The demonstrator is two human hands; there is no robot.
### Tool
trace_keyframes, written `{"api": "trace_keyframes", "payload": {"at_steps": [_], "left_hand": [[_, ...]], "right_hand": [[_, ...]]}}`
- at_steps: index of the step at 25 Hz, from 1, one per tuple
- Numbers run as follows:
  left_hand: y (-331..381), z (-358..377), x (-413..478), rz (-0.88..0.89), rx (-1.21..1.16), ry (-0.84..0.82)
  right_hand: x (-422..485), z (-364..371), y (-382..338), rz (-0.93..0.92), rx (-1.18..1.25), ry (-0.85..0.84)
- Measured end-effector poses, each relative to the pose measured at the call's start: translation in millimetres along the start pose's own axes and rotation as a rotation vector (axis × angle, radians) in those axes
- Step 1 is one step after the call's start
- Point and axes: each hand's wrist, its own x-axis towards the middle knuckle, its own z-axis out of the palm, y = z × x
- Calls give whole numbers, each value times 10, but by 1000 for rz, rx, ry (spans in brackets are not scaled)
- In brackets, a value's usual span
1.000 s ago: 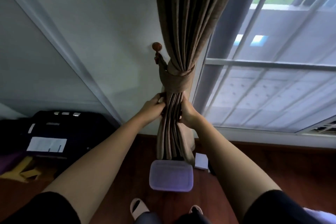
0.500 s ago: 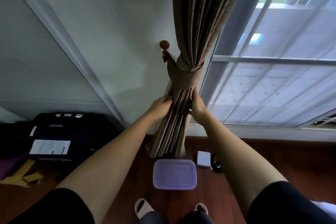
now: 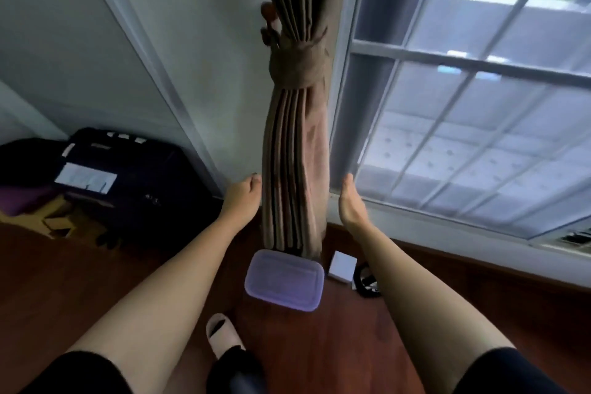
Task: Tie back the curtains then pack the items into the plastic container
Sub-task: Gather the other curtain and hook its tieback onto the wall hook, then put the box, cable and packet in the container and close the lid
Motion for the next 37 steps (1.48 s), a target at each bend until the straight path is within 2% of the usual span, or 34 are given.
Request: {"api": "trace_keyframes", "payload": {"at_steps": [4, 9, 14, 21, 23, 26, 29, 33, 37], "left_hand": [[-613, 624, -158, -115, 70, -94], [-1819, 1503, 19, -207, 122, -111], [-3251, 2420, 495, -257, 231, -113], [-4888, 3208, 1303, -248, 426, -32], [-5221, 3320, 1461, -306, 459, -2], [-5561, 3418, 1601, -399, 387, -1], [-5705, 3430, 1602, -456, 227, -15], [-5758, 3314, 1459, -512, -45, -14], [-5776, 3084, 1242, -600, -236, -141]], "right_hand": [[31, 61, 939, -57, -130, -22], [514, 470, 2533, -44, -461, -176], [1214, 1170, 3827, -88, -408, -200], [2055, 1824, 5326, -49, -531, -201], [2201, 1893, 5592, -56, -623, -227], [2281, 1949, 5815, -119, -659, -228], [2326, 1964, 5827, -169, -671, -207], [2300, 1941, 5699, -74, -579, -206], [2006, 1839, 5721, -30, -518, -283]]}}
